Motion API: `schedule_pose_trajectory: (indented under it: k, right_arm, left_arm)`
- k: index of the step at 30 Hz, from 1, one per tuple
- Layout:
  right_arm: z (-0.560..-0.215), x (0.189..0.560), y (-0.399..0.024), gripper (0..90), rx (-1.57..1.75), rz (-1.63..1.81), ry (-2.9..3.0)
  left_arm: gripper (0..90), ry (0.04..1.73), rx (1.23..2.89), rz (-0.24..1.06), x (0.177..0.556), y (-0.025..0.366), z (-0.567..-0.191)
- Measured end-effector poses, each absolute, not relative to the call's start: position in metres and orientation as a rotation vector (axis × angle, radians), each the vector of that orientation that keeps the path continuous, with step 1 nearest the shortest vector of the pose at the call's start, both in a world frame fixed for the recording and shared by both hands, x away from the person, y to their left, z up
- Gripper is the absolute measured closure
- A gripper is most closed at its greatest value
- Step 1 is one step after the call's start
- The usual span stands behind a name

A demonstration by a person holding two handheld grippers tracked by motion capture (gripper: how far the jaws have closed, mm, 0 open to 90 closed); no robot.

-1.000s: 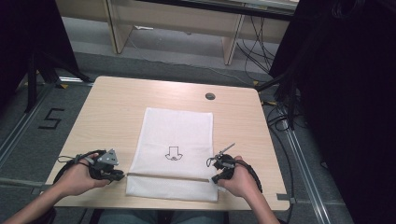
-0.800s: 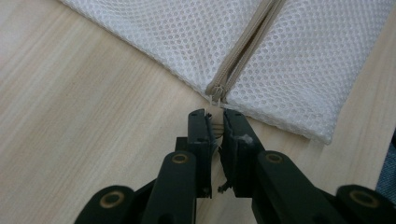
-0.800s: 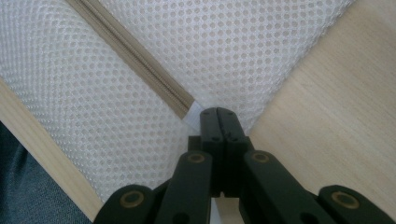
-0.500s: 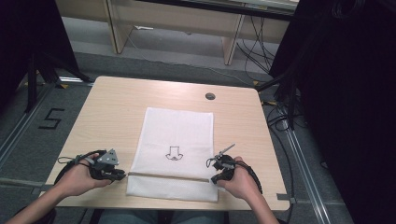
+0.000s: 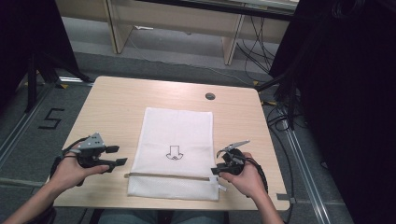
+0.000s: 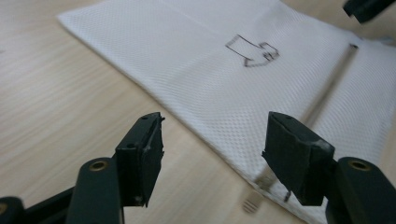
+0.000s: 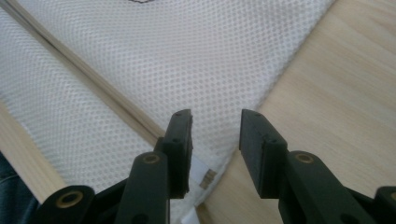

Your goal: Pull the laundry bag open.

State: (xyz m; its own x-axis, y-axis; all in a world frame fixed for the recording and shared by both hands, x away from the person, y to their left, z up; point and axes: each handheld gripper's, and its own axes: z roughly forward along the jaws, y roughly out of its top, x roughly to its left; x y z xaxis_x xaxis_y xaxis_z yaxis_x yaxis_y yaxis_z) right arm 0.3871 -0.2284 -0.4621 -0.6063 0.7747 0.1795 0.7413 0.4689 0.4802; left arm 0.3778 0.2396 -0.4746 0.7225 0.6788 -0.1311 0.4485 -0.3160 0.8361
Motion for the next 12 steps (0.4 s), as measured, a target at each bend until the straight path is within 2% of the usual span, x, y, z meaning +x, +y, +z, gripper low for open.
schedule_pose_trajectory:
  k: [4, 12]
  right_arm:
    - [-0.464, 0.388, -0.23, 63.0, 1.373, 0.832, 2.614]
    - [-0.465, 0.39, -0.227, 56.7, 1.297, 0.859, 2.567]
  left_arm:
    - [37.0, 0.93, 1.973, 0.389, 0.383, 0.251, -0.476]
    - [36.1, 0.925, 1.997, 0.402, 0.386, 0.25, -0.479]
